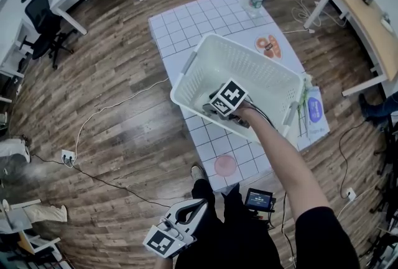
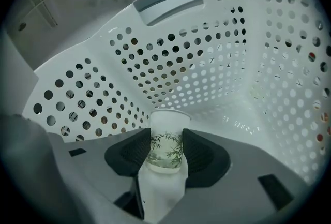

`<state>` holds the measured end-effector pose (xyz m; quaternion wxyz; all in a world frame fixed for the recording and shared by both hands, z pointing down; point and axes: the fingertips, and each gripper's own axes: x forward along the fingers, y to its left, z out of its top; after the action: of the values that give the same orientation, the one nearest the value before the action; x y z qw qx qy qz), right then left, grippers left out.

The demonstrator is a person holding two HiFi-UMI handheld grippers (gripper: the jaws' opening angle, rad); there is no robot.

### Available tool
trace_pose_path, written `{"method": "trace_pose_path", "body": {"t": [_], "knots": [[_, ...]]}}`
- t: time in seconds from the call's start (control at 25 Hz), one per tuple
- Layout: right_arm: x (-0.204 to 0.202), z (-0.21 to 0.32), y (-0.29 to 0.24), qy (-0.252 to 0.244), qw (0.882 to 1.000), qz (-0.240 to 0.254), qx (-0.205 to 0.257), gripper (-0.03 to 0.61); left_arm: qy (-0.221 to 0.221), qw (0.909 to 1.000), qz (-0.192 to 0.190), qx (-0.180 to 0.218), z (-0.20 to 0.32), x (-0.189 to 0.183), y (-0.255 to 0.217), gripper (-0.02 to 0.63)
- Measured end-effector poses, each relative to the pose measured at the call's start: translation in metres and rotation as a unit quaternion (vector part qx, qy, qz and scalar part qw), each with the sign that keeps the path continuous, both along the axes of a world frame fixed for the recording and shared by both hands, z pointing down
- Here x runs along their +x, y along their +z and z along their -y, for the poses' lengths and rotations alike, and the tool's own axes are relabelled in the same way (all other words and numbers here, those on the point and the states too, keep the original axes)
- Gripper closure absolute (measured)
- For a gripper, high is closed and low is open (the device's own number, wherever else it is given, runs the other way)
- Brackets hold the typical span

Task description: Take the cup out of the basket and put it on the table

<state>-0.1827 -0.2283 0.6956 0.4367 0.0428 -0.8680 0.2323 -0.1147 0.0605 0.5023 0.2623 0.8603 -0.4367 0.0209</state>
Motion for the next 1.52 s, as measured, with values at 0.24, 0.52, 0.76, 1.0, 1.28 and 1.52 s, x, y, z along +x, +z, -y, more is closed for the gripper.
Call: {"method": "trace_pose_path", "body": {"t": [0.24, 0.52, 0.76, 1.0, 1.28, 1.52], "knots": [[0.002, 0.002, -0.001, 0.006, 1.000, 0.002, 0.002, 0.390, -0.002, 1.0000, 0.000, 0.000, -0.002, -0.001, 0.000, 0.604], [0.006, 0.002, -0.001, 0.017, 1.000, 0.004, -0.009, 0.394, -0.001, 1.0000, -0.001, -0.003, -0.006, 0.000, 0.002, 0.604], [0.002, -0.002, 0.000, 0.003, 1.000, -0.002, -0.008, 0.388, 0.003, 1.0000, -0.001, -0.005, -0.006, 0.000, 0.003, 0.604], [-0.005, -0.007, 0.005, -0.012, 1.000, -0.010, -0.013, 0.362, 0.003, 1.0000, -0.001, -0.007, -0.004, -0.001, 0.004, 0.604], [-0.012, -0.009, 0.009, -0.008, 1.000, -0.001, -0.021, 0.353, -0.001, 1.0000, -0.002, -0.007, -0.001, -0.004, 0.005, 0.604], [-0.008, -0.005, 0.008, 0.001, 1.000, 0.002, -0.019, 0.351, 0.000, 1.0000, 0.000, -0.002, 0.001, -0.004, 0.002, 0.604]]}}
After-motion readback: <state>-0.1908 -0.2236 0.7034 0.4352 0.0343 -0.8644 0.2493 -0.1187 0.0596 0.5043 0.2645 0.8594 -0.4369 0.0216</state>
